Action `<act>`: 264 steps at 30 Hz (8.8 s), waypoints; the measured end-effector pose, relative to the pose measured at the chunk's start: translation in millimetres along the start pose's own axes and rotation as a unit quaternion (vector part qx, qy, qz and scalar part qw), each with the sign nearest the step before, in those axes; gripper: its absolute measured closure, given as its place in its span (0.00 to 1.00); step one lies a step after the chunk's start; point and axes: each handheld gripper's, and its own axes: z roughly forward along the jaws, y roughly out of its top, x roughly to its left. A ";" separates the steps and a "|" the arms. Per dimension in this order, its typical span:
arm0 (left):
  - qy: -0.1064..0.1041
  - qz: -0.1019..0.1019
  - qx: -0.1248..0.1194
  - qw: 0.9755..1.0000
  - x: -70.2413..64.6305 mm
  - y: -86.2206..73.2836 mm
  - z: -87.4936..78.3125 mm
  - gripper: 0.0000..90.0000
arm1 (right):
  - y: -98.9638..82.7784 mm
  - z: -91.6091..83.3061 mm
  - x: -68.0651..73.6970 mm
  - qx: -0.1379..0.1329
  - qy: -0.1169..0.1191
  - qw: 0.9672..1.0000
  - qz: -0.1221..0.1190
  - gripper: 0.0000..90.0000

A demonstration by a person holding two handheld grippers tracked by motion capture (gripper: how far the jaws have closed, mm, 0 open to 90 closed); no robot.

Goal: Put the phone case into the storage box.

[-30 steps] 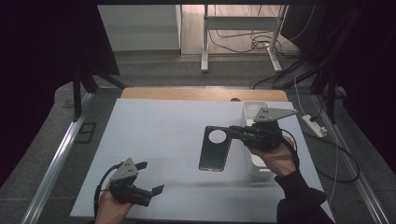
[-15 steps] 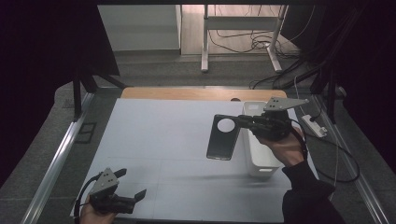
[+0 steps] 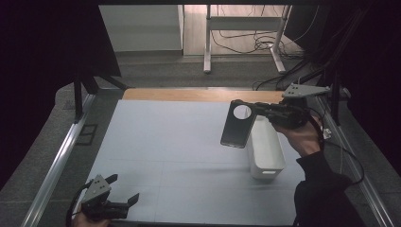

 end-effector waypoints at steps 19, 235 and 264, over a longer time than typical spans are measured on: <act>0.005 -0.010 -0.002 1.000 4.5 -3.6 0.0 0.00 | 13.0 -6.4 -46.5 0.001 -0.049 0.999 -0.001 0.88; -0.028 -0.040 0.000 0.999 13.7 -6.0 -0.6 0.00 | -108.2 -15.1 5.0 0.087 -0.122 0.984 0.094 0.00; -0.026 -0.041 0.002 0.999 14.1 -5.8 -0.3 0.00 | -125.5 -36.5 32.4 0.081 -0.123 0.985 0.088 0.00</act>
